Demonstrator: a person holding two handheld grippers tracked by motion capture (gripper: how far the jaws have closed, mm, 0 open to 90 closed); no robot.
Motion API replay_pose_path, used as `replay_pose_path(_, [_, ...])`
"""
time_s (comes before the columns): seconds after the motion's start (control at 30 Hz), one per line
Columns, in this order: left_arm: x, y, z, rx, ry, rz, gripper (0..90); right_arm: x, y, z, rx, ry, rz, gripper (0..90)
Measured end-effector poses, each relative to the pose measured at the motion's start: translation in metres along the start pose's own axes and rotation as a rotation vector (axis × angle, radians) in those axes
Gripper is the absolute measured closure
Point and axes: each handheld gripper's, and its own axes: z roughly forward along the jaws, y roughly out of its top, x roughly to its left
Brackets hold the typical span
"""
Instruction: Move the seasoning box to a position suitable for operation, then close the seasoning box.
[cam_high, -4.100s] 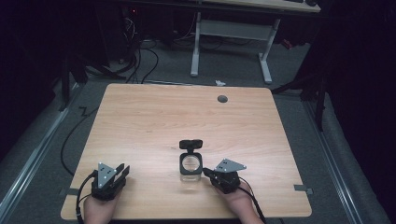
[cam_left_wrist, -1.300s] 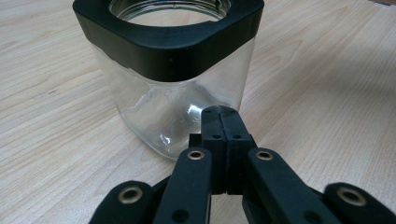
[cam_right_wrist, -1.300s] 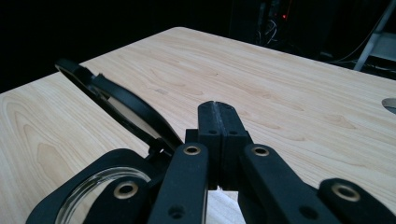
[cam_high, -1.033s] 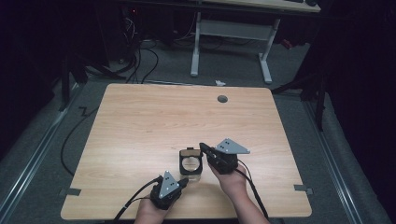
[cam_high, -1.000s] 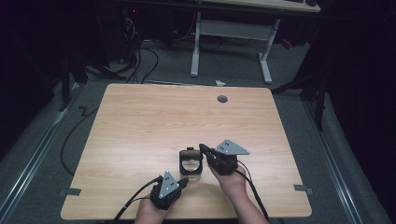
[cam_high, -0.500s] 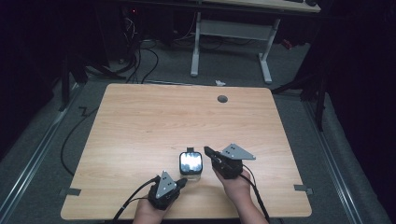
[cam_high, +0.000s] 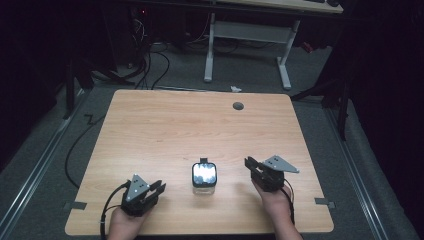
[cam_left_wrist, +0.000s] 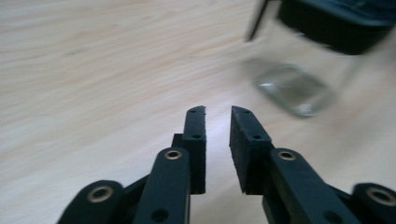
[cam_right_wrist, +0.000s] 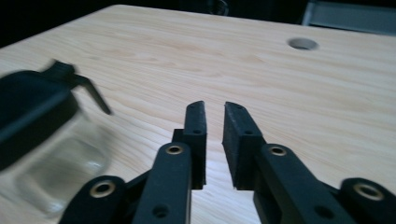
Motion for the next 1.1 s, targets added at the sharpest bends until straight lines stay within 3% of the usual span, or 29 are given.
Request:
replay_pose_path(0.1, [0.017,0.013,0.002,-0.034,0.057,-0.015,66.1,-0.014,-0.006,-0.006,0.006,-0.034,0.021,72.1])
replay_pose_path(0.13, [0.017,0.013,0.002,-0.034,0.057,-0.015,63.2,-0.014,-0.006,-0.006,0.006,-0.034,0.021,72.1])
replay_pose_path(0.17, [0.024,0.018,0.004,-0.049,0.081,-0.020,60.4,-0.027,-0.013,-0.012,0.012,-0.070,0.034,63.4])
replay_pose_path(0.23, [0.031,0.023,0.007,-0.062,0.107,-0.001,58.4,-0.035,-0.017,-0.015,0.019,-0.084,0.052,57.6])
replay_pose_path(0.43, [0.051,0.030,0.027,-0.036,0.208,0.076,51.6,-0.057,-0.031,-0.028,0.024,-0.154,0.074,42.5])
replay_pose_path(0.5, [0.053,0.032,0.027,-0.038,0.219,0.073,50.2,-0.060,-0.034,-0.032,0.030,-0.159,0.084,39.8])
replay_pose_path(0.53, [0.053,0.032,0.022,-0.053,0.214,0.048,47.5,-0.061,-0.041,-0.042,0.034,-0.179,0.098,37.0])
replay_pose_path(0.57, [0.053,0.032,0.022,-0.053,0.214,0.048,46.7,-0.060,-0.046,-0.047,0.026,-0.190,0.091,36.8])
replay_pose_path(0.6, [0.052,0.026,0.012,-0.099,0.205,0.037,46.8,-0.059,-0.050,-0.052,0.022,-0.197,0.090,36.8])
replay_pose_path(0.63, [0.053,0.022,0.005,-0.118,0.202,0.002,48.7,-0.057,-0.053,-0.054,0.013,-0.204,0.088,36.8])
replay_pose_path(0.67, [0.054,0.020,0.003,-0.097,0.192,-0.016,51.0,-0.055,-0.056,-0.057,0.012,-0.203,0.084,36.8])
replay_pose_path(0.7, [0.054,0.020,0.003,-0.097,0.192,-0.016,50.0,-0.055,-0.056,-0.057,0.012,-0.203,0.084,36.8])
replay_pose_path(0.73, [0.056,0.014,0.001,-0.058,0.204,0.048,49.0,-0.051,-0.055,-0.056,0.016,-0.203,0.053,37.4])
replay_pose_path(0.77, [0.058,0.015,0.002,-0.054,0.212,0.047,48.9,-0.050,-0.053,-0.055,0.006,-0.216,0.035,38.2])
replay_pose_path(0.83, [0.058,0.019,0.002,-0.061,0.202,-0.008,48.9,-0.047,-0.050,-0.053,-0.001,-0.218,0.021,38.0])
replay_pose_path(1.1, [0.053,0.014,0.003,-0.058,0.202,0.025,48.7,-0.042,-0.050,-0.049,-0.001,-0.217,-0.008,39.0])
